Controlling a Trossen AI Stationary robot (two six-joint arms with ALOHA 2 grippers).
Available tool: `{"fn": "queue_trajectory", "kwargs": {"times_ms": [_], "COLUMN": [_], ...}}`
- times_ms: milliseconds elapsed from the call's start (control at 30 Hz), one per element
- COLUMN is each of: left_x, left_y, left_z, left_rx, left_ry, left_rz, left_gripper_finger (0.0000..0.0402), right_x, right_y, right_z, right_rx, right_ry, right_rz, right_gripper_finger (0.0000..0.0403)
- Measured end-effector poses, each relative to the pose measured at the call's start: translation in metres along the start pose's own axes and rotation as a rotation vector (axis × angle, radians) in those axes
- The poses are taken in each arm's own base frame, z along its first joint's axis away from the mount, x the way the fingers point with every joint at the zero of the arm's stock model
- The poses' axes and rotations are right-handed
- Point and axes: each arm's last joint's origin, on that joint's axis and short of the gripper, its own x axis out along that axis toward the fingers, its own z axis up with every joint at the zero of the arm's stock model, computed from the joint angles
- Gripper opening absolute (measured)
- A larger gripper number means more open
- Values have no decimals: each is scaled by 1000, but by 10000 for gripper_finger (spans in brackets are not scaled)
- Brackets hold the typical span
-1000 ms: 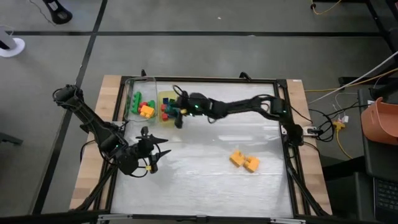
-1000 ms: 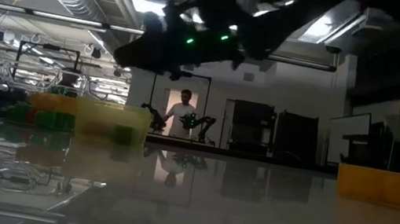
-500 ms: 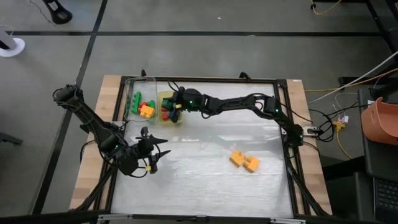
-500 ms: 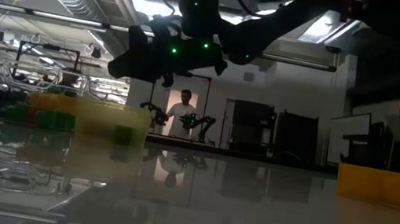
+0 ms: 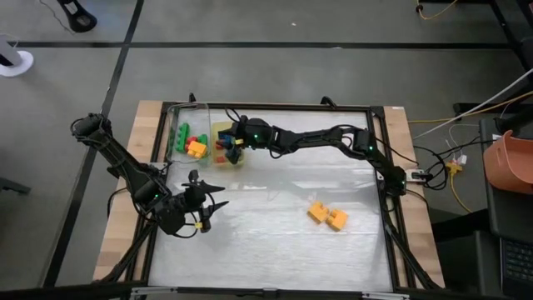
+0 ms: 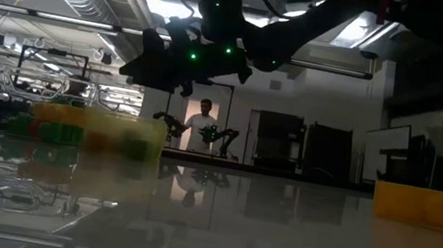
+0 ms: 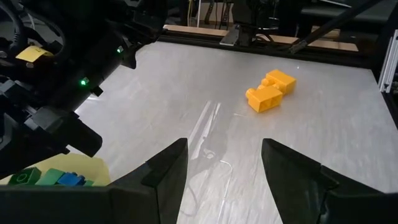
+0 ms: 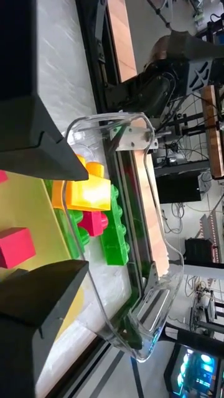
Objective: Sort blocks by size
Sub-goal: Put the large yellow game piece into the transparent bin
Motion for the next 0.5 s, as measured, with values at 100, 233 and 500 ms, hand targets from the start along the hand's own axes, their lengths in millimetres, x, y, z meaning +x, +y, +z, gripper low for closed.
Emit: {"fn": "queue_trajectory", "kwargs": {"times_ms": [100,233,500], "left_x": [0,0,0], "left_y": [0,0,-2], "left_z": [0,0,-2], "left_rx": [0,-2,-11], "left_ry": [0,0,5], "left_rz": [0,-1,-5], "left_gripper_finger": [191,191,191], "right_x": [-2,-12,-64], "right_y": [0,2,8], "right_z": [2,15,49], "right_rx": [1,3,-94], "right_ry": [12,68,379], "right_rz": [-1,-4,-2], "right_gripper_finger": [217,216,216]}}
